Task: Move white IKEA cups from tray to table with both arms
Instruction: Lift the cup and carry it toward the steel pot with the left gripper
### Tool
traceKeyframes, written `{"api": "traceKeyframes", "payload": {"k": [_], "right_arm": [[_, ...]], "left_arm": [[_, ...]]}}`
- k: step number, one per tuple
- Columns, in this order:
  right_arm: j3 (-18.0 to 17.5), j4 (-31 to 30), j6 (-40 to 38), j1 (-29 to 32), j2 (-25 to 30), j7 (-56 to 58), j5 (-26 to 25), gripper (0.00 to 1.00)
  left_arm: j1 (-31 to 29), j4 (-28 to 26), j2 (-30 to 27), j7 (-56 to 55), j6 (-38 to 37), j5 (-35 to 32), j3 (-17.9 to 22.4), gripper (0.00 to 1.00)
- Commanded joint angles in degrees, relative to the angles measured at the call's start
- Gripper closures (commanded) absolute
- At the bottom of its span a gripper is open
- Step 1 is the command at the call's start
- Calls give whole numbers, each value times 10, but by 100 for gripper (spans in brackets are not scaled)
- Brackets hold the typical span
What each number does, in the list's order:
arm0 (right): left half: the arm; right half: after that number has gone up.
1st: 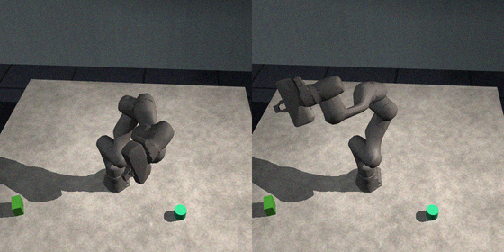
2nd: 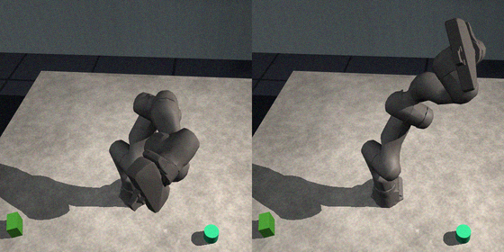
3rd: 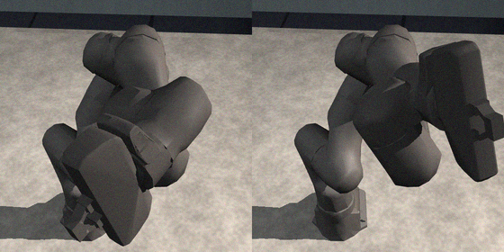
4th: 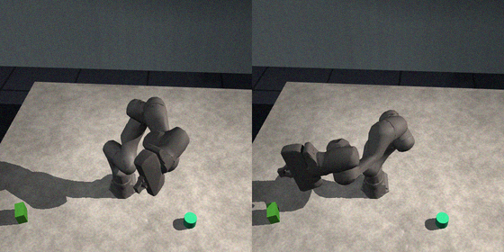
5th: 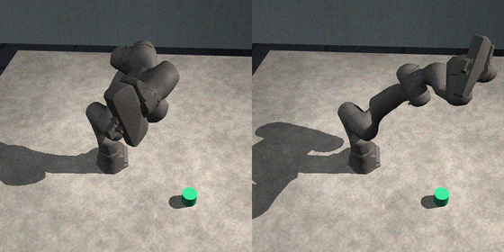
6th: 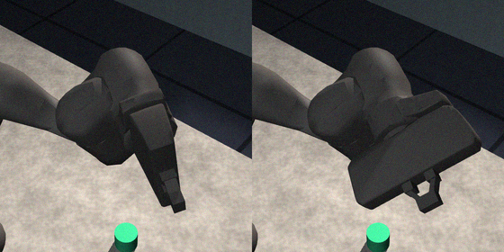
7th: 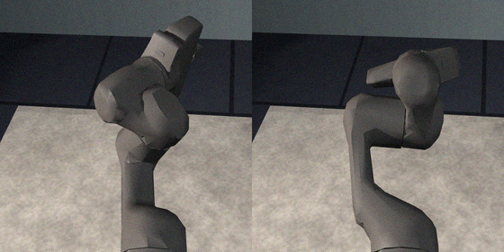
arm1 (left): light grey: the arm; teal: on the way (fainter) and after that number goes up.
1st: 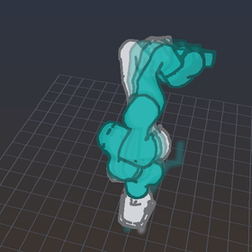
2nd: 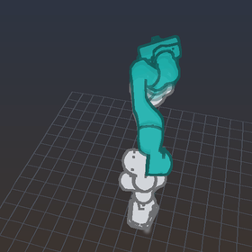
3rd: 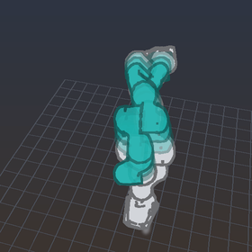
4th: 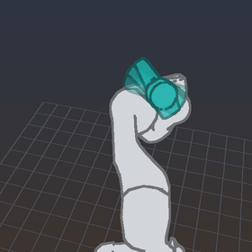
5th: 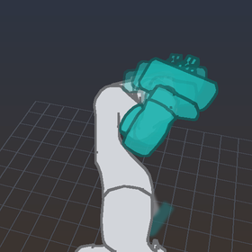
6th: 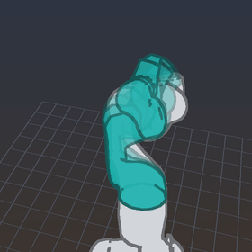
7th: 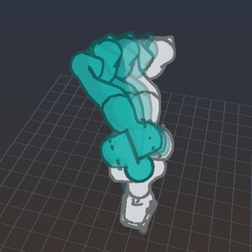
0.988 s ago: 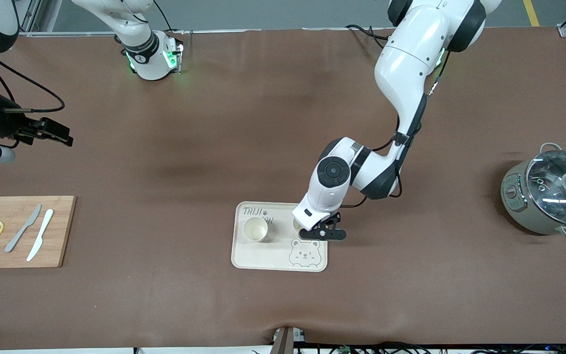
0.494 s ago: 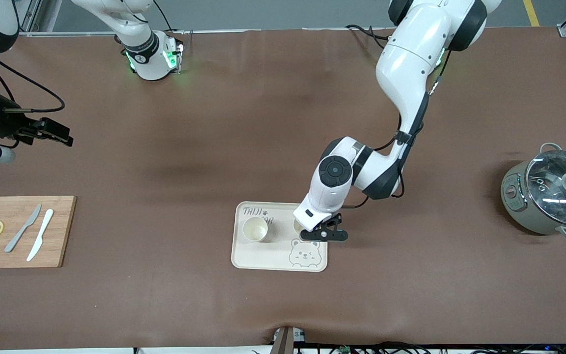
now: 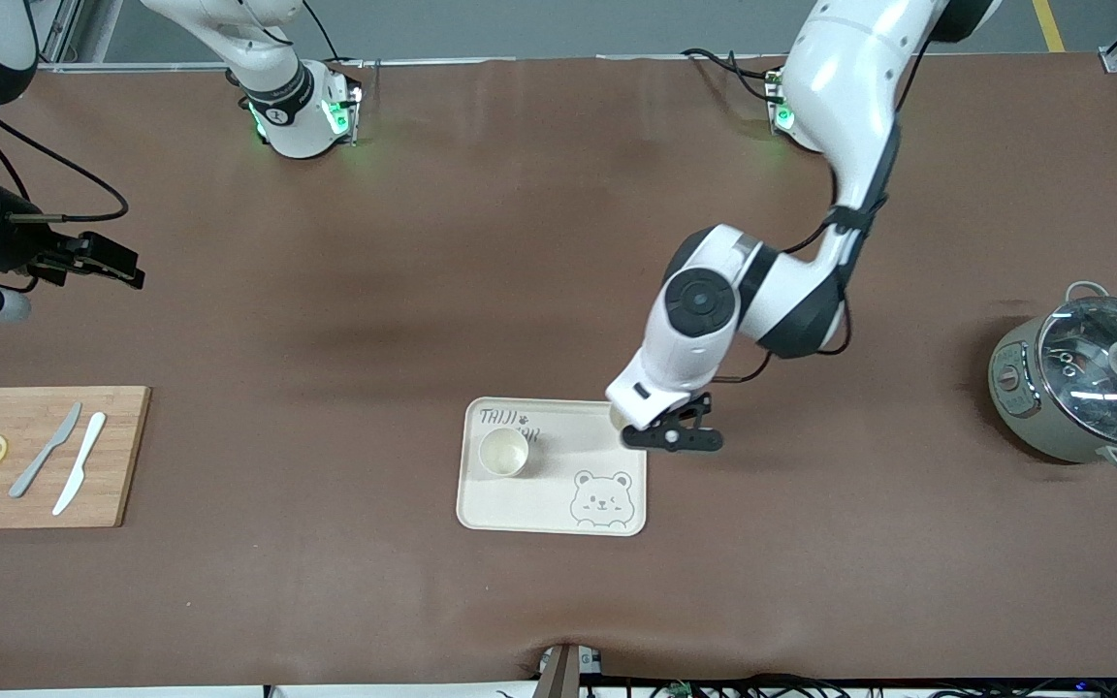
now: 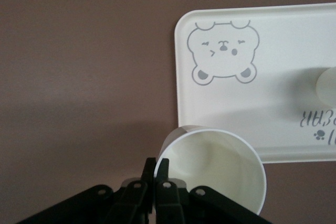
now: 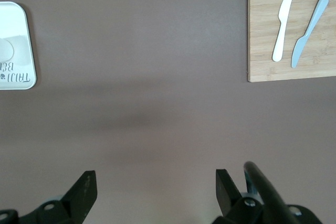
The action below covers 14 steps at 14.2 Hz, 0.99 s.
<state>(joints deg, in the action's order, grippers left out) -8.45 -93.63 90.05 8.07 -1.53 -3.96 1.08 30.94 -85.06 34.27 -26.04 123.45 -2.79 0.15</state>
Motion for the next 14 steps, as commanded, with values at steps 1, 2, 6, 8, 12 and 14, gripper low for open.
{"api": "traceKeyframes", "payload": {"k": [1, 2, 6, 8, 12, 14], "right_arm": [[-1, -12, 7, -3, 14, -4, 7, 0], [-1, -12, 7, -3, 14, -4, 7, 0], [-1, -12, 7, -3, 14, -4, 7, 0], [-1, -12, 7, -3, 14, -4, 7, 0], [-1, -8, 14, -23, 13, -37, 2, 0], [-1, -5, 19, -55, 12, -95, 1, 0]], "left_arm": [[-25, -120, -97, 53, 8, 2, 0, 100], [-35, -141, -116, 73, 8, 3, 0, 100], [-81, -218, -181, 135, 14, 3, -1, 100], [-103, -268, -212, 168, 48, 4, -1, 100], [-164, -377, -258, 258, 139, 9, -2, 100], [-198, -425, -278, 325, 180, 41, -2, 100]]}}
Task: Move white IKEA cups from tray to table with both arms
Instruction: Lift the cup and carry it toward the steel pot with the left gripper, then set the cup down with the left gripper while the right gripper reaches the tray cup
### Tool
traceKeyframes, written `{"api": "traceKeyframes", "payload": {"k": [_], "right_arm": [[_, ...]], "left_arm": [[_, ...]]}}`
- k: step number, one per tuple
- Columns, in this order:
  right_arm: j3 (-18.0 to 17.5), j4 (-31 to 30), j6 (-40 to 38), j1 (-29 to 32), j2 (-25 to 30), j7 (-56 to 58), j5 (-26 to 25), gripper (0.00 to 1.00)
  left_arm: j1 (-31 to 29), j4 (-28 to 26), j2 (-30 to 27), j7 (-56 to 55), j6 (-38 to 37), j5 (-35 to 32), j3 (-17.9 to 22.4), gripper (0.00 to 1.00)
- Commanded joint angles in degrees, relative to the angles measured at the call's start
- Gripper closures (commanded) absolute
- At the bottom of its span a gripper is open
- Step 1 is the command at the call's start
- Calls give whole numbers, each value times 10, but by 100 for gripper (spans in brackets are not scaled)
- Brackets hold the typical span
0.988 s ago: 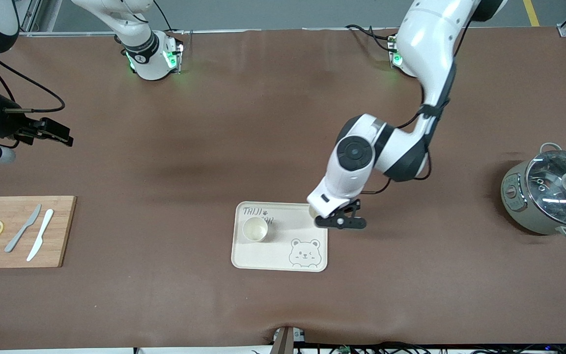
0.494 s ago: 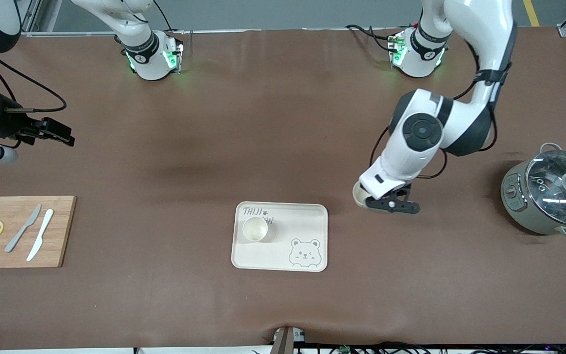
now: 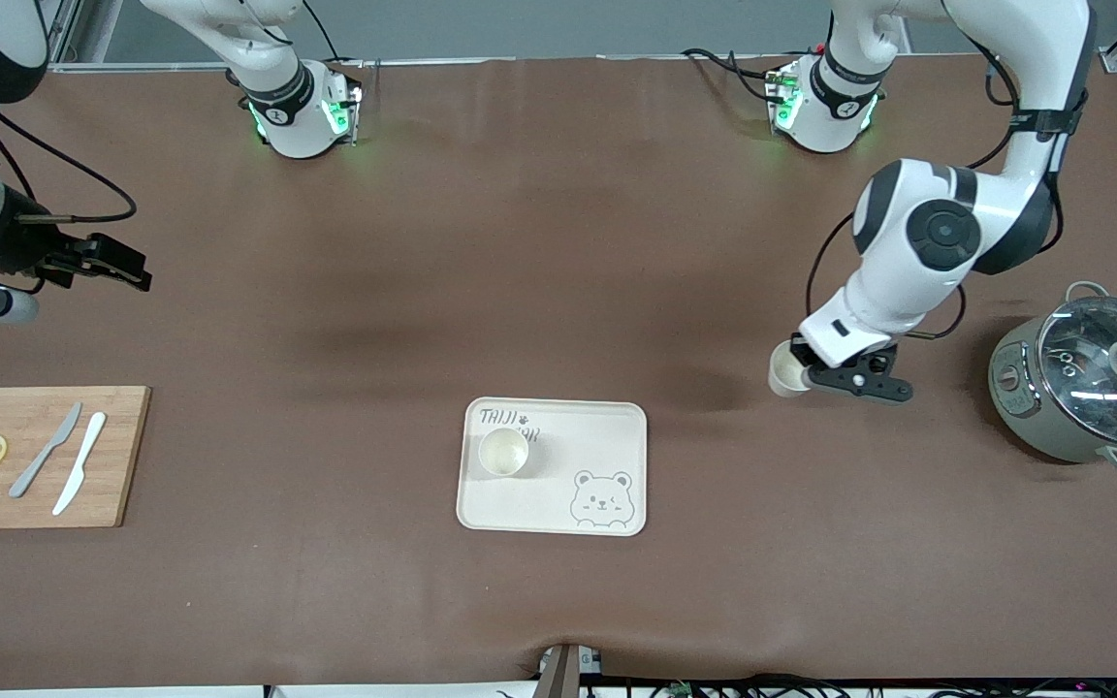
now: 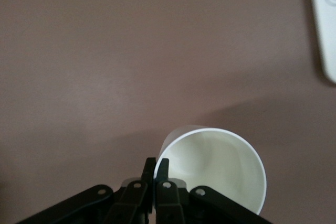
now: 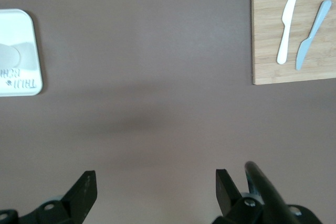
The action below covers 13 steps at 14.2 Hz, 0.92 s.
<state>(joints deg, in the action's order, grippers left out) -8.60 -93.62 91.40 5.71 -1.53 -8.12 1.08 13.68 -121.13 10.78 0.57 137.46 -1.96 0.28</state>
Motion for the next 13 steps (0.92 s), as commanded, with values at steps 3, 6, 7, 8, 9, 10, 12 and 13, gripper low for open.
{"api": "traceKeyframes", "payload": {"k": [3, 6, 7, 8, 9, 10, 12, 13], "right_arm": [[1, -3, 30, -85, -4, -159, 2, 0], [1, -3, 80, -137, -38, -280, 2, 0], [1, -2, 104, -160, -54, -324, 2, 0], [1, 1, 133, -178, -73, -367, 0, 0], [1, 6, 160, -195, -94, -404, -3, 0], [1, 15, 181, -206, -116, -438, -13, 0], [1, 32, 209, -222, -156, -498, -41, 0], [1, 35, 220, -228, -173, -521, -51, 0]], "left_arm": [[-72, -100, -61, 196, 50, 125, -4, 100], [-115, -119, -67, 303, 50, 181, -4, 100], [-121, -122, -67, 318, 50, 185, -4, 100], [-123, -129, -68, 326, 54, 185, -3, 100], [-124, -139, -69, 333, 68, 185, -2, 100], [-124, -151, -69, 335, 87, 185, -2, 100], [-124, -174, -66, 342, 122, 185, -3, 100], [-124, -183, -65, 343, 132, 185, -2, 100]]}}
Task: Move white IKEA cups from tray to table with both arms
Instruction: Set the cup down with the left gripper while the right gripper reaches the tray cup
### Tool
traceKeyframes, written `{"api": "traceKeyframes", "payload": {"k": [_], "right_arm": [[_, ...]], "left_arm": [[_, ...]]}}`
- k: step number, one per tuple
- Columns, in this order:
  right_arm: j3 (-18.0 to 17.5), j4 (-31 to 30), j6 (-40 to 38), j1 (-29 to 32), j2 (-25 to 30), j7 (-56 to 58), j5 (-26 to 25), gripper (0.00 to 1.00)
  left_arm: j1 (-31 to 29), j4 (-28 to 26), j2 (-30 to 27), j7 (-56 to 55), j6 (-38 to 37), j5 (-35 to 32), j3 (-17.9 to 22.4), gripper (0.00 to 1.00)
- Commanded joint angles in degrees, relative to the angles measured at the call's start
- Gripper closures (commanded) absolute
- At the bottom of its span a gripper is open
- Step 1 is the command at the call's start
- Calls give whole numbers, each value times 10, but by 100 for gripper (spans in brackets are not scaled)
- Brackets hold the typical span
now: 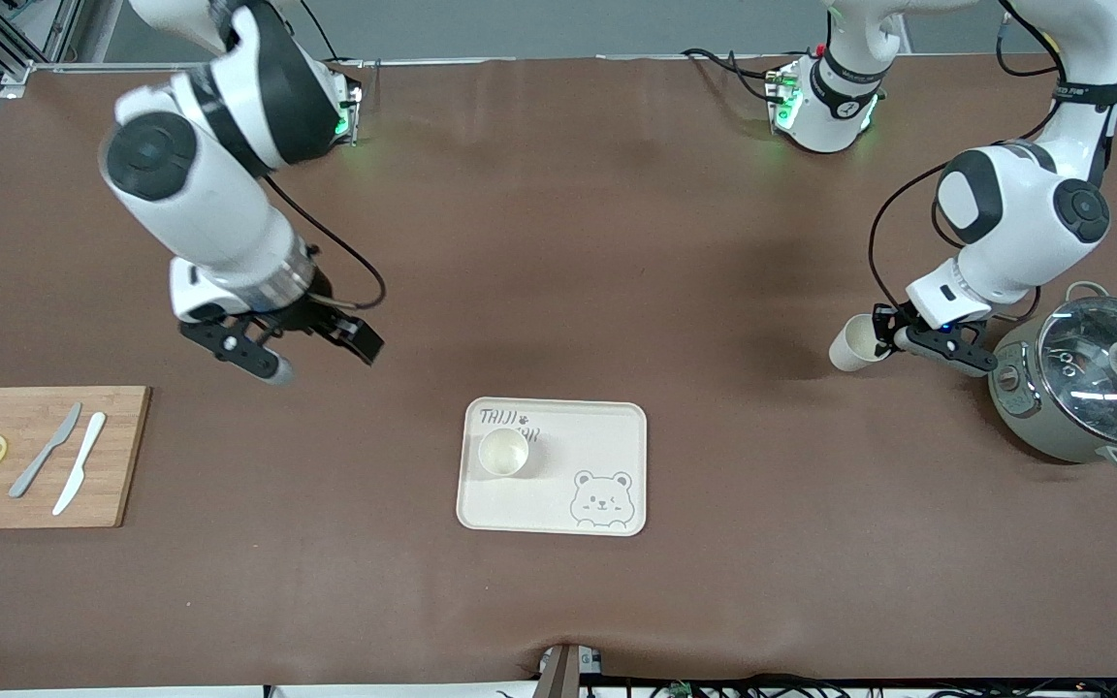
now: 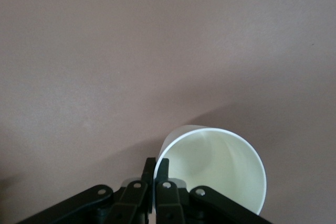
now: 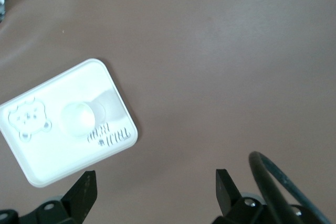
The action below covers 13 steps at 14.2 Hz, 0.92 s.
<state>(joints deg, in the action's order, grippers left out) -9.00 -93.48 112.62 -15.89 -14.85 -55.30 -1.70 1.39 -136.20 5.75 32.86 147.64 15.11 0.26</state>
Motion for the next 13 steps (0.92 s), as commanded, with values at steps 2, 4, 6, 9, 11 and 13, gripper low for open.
{"api": "traceKeyframes", "payload": {"k": [2, 4, 6, 9, 11, 13], "right_arm": [[6, 43, 47, -19, -77, -97, -37, 0], [6, 44, 89, -30, -110, -141, -52, 0], [6, 66, 104, -34, -147, -177, -69, 0], [6, 116, 85, -32, -203, -167, -91, 0], [6, 139, 58, -35, -228, -85, -96, 0], [5, 170, 59, -38, -249, -65, -96, 0]], "left_arm": [[-3, -49, -17, 37, 46, 14, -2, 100], [-24, -58, -17, 62, 50, 14, -2, 100], [-25, -65, -17, 74, 50, 14, -1, 100], [-32, -76, -17, 76, 63, 14, -1, 100], [-32, -82, -16, 76, 73, 14, -1, 100], [-33, -83, -14, 76, 76, 14, -1, 100]]}}
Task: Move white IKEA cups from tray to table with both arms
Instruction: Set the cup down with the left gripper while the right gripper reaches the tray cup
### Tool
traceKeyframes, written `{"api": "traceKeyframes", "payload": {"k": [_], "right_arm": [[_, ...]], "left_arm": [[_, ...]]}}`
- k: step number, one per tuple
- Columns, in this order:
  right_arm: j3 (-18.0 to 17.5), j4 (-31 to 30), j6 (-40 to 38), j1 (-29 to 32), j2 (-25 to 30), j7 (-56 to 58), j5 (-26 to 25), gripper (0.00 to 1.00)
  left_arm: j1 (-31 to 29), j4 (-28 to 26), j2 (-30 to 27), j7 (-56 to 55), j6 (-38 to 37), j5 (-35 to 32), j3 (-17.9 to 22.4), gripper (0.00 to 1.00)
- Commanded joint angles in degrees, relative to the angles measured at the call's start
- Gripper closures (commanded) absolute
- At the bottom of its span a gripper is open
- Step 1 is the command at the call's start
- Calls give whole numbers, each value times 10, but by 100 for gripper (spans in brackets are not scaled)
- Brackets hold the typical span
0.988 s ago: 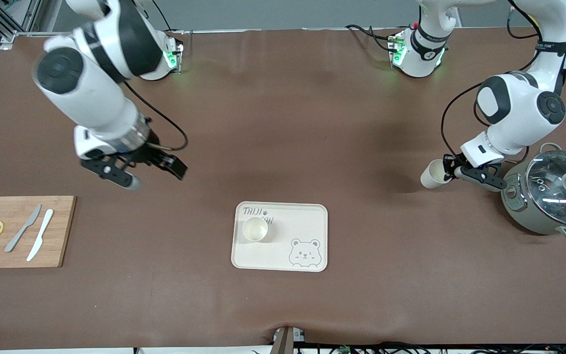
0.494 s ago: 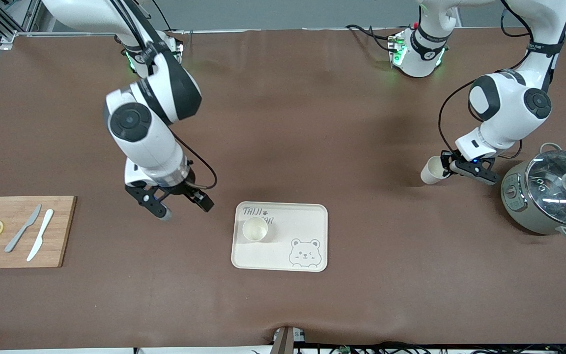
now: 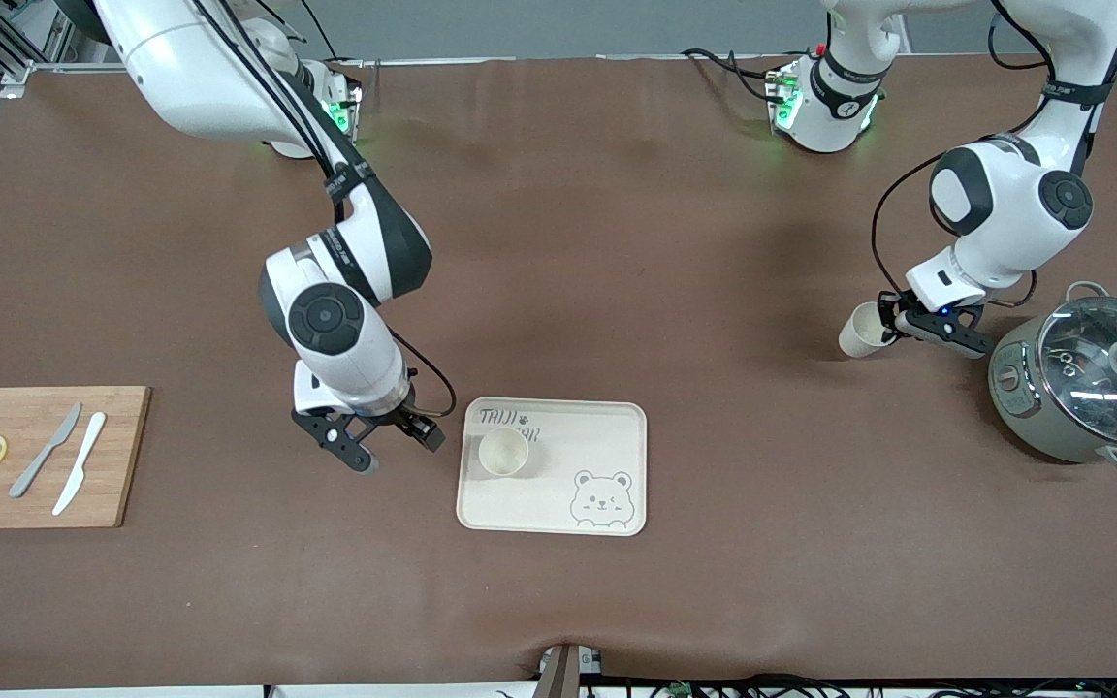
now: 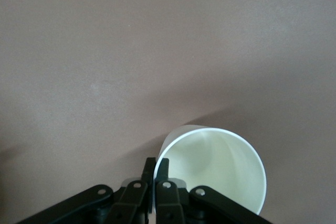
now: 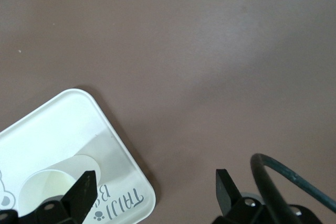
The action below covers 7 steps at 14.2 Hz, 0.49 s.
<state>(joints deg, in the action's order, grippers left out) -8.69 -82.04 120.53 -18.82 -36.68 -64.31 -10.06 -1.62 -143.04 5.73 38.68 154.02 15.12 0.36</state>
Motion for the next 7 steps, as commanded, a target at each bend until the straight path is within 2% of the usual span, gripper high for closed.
{"api": "traceKeyframes", "payload": {"k": [1, 7], "right_arm": [[2, 72, -22, -14, -40, 25, -12, 0], [3, 82, -14, -38, -58, -22, -13, 0]], "left_arm": [[-3, -15, -13, 18, 15, 14, -2, 100], [-3, -15, 2, 18, 32, 14, -2, 100]]}}
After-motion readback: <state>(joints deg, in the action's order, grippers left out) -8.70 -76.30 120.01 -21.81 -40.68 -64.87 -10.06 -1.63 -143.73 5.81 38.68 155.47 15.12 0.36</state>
